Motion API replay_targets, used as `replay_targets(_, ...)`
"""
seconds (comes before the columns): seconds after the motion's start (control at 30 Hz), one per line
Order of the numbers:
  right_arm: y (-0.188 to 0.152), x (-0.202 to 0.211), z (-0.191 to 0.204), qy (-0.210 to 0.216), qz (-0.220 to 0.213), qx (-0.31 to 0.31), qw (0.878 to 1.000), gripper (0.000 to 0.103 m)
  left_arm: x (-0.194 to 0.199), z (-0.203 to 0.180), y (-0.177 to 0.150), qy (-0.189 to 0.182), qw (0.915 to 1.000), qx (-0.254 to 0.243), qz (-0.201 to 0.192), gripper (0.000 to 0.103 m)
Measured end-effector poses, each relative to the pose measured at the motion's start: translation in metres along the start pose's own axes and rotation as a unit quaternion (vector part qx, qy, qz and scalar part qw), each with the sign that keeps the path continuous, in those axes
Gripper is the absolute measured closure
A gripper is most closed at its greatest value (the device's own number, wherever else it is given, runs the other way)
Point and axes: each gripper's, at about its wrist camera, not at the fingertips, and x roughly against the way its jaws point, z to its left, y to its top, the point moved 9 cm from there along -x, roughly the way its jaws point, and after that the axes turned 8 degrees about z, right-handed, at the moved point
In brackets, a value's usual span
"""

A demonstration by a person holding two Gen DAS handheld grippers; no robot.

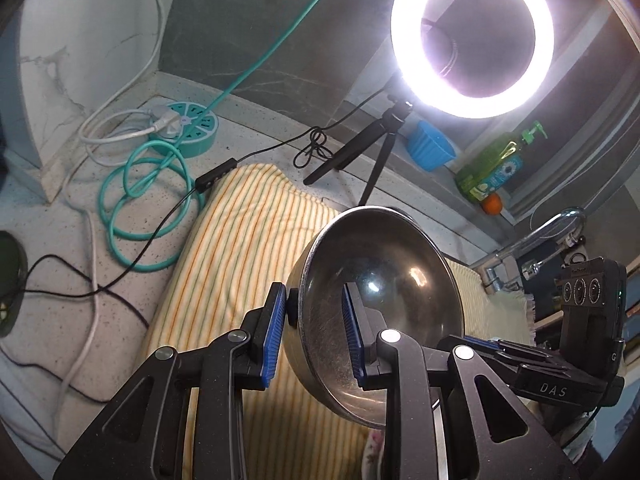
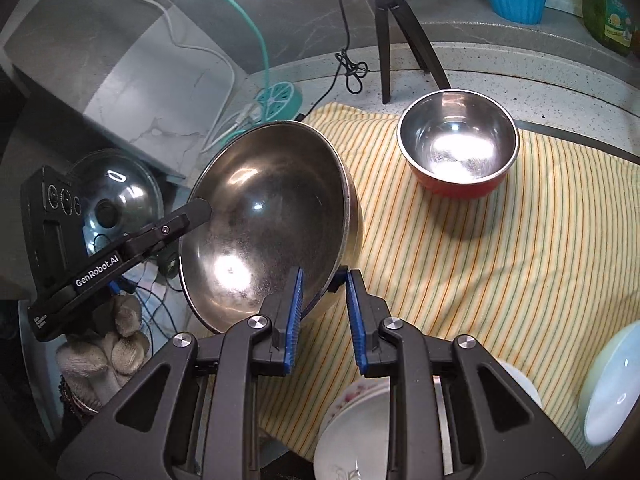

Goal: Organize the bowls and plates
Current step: 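Close both grippers on the steel bowl rim and lift it, then carry the steel bowl beside the plate stack, lower it and open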

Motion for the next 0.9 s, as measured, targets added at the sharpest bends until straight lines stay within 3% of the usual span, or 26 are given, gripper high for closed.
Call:
replay_targets(0.4, -0.048, 0.029, 0.016, 0.017, 0.005, 0.029, 0.999, 0.08, 0.026, -0.006, -0.046, -0.001, 0.9997, 0.016, -0.018, 0.078)
replay_targets(0.9, -0.11, -0.01, 0.023, 0.021, 0.083, 0.07, 0.994, 0.08, 0.028, 0.026, -0.115, 0.022, 0.9954, 0.093, -0.01, 0.078)
